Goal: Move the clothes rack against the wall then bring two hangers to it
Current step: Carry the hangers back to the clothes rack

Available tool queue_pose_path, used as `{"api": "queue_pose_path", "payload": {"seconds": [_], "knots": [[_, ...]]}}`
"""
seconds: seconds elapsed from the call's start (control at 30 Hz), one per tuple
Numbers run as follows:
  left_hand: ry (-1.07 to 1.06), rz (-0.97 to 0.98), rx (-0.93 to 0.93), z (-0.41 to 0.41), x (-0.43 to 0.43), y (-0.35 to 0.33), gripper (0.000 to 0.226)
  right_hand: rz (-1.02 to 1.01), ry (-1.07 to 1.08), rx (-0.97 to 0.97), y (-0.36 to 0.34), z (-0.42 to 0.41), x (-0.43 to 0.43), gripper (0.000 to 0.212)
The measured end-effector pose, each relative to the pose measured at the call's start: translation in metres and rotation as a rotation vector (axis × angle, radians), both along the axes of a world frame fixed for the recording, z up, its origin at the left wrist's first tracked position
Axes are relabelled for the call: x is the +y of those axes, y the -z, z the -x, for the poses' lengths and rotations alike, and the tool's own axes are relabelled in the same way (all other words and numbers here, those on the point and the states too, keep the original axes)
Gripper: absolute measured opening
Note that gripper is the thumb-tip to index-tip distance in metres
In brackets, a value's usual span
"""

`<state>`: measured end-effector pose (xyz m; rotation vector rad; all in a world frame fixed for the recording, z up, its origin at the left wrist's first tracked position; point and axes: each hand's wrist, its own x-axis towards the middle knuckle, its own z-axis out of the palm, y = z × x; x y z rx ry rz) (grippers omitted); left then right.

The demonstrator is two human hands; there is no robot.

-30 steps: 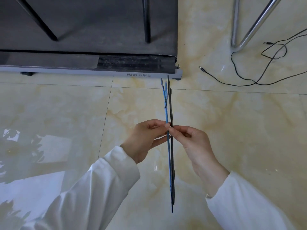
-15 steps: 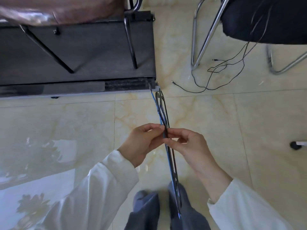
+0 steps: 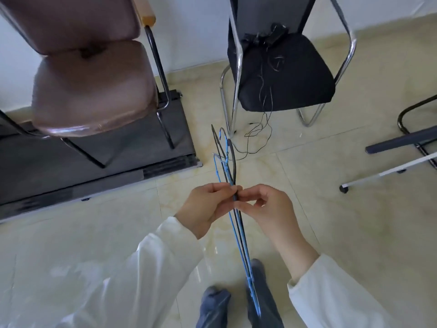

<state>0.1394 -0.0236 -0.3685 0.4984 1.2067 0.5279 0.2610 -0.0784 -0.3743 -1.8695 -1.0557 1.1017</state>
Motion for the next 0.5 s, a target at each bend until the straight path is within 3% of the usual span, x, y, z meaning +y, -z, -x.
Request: {"api": "queue_pose_path", "payload": {"seconds": [0.17, 0.33, 0.5], "knots": [[0.082, -0.039, -0.024, -0.013, -0.032, -0.042, 0.014, -0.008, 0.149, -0.049, -0.043, 0.0, -0.051, 0.022], [0.13, -0.052, -0.043, -0.041, -0.066, -0.071, 0.004, 0.093, 0.235, 0.079, -0.062, -0.012, -0.109, 0.01], [0.224, -0.057, -0.071, -0.088, -0.113, -0.092, 0.004, 0.065, 0.34, 0.298, -0.083, -0.046, -0.172, 0.004]]}}
